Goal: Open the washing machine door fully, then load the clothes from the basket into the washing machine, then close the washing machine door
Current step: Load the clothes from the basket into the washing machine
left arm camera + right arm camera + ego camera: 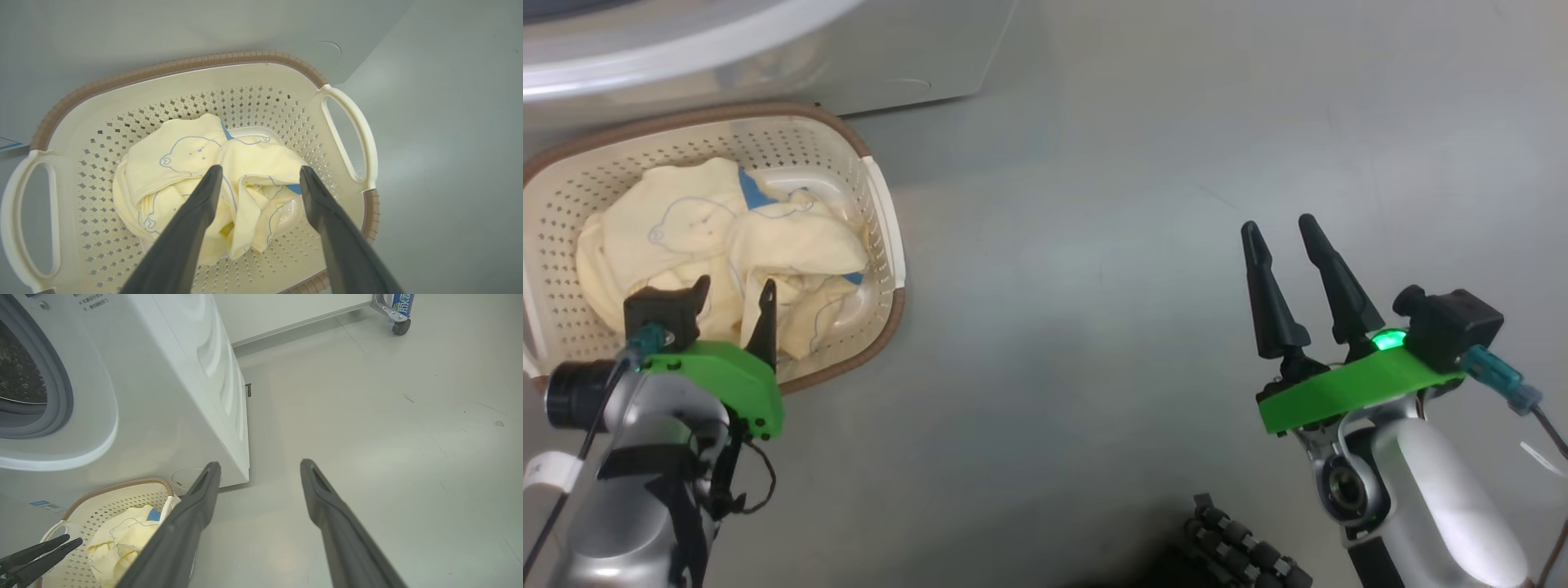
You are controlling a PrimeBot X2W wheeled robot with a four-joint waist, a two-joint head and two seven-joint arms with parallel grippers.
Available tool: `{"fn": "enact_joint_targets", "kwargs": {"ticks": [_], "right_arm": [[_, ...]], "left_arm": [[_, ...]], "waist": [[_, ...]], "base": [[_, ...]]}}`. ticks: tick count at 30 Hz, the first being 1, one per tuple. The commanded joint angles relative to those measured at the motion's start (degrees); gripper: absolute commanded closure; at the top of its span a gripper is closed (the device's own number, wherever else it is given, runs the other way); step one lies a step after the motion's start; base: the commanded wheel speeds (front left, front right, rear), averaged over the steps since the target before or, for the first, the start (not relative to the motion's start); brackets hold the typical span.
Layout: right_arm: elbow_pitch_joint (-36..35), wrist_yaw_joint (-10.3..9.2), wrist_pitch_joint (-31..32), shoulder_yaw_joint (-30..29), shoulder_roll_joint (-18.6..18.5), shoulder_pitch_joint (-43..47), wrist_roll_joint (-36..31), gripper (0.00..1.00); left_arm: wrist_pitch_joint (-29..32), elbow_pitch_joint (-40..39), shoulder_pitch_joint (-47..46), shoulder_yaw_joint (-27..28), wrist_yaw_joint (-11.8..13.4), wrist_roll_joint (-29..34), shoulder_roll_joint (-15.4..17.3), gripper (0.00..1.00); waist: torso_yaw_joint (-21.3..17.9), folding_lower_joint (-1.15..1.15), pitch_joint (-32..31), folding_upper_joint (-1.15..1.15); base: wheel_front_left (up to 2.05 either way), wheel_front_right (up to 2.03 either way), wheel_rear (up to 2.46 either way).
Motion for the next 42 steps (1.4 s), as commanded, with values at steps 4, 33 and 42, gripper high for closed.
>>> {"fn": "enact_joint_targets", "kwargs": {"ticks": [4, 33, 42], "right_arm": [[-1.60, -0.16, -0.54, 1.71, -0.08, -0.88, 0.68, 0.00], [-2.37, -0.16, -0.54, 6.15, -0.07, -5.30, 4.12, 0.00], [-2.64, -0.16, -0.54, 7.31, -0.07, -5.45, 4.95, 0.00]], "left_arm": [[1.26, 1.87, -2.62, 1.87, 0.80, -0.08, 2.58, 0.00], [7.86, 16.04, -15.32, 0.97, 5.34, 0.36, 7.13, 0.00], [8.85, 17.36, -17.84, -0.01, 6.71, 0.90, 7.90, 0.00]], "waist": [[-1.08, -0.01, 2.26, 0.00], [-5.40, -0.01, 12.79, 0.00], [-6.25, -0.01, 14.11, 0.00]], "base": [[0.00, 0.00, 0.00], [0.00, 0.00, 0.00], [0.00, 0.00, 0.00]]}}
